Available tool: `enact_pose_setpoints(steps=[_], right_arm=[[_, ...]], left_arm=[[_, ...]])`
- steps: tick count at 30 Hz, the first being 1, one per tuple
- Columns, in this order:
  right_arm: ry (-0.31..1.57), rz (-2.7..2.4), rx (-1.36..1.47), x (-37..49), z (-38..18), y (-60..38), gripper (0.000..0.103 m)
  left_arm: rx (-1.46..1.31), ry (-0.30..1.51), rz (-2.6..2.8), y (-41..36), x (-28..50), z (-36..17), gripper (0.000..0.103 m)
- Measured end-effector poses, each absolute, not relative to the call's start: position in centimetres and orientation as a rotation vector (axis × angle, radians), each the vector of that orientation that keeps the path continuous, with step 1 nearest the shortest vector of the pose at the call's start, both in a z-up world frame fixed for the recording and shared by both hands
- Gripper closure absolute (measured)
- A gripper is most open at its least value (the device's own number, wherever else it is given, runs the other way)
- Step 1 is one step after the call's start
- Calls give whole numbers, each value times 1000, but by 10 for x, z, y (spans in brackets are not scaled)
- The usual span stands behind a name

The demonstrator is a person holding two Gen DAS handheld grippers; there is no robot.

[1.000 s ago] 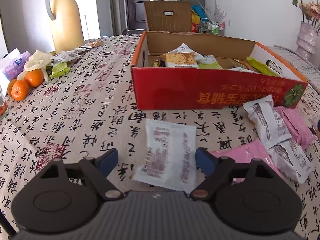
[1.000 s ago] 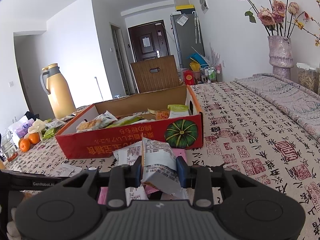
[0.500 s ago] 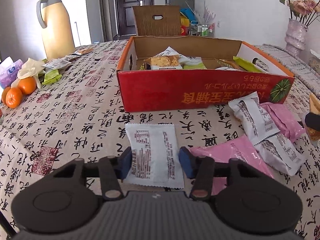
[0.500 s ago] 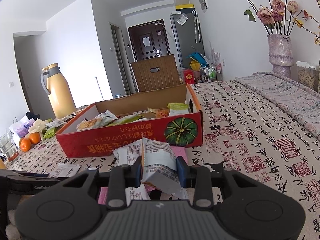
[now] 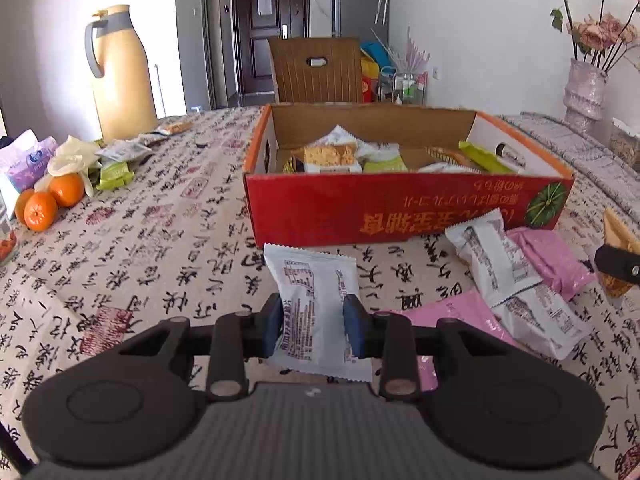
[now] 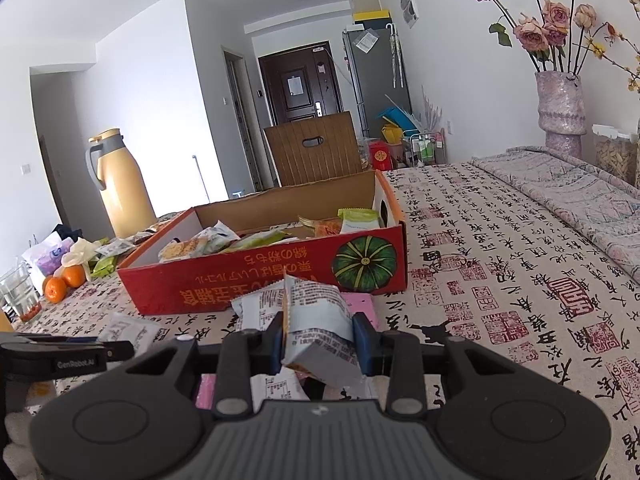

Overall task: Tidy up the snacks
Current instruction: 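Carry both white packets into the red box and open both tools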

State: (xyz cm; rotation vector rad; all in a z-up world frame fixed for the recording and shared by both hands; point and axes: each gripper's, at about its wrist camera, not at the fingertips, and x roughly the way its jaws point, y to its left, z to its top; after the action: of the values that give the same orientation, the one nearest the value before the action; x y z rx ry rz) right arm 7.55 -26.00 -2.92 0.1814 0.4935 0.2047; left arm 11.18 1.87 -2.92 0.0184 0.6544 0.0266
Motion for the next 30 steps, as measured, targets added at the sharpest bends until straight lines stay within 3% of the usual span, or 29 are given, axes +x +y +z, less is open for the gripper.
enact_pose_setpoints(steps=[14,30], right_arm=[[454,221,168,75,-16,-256,70],[346,252,146,126,23,-246,70]], left_arm=[[6,547,-2,9,106,8,69],[-10,450,-37,-15,150,49,69]])
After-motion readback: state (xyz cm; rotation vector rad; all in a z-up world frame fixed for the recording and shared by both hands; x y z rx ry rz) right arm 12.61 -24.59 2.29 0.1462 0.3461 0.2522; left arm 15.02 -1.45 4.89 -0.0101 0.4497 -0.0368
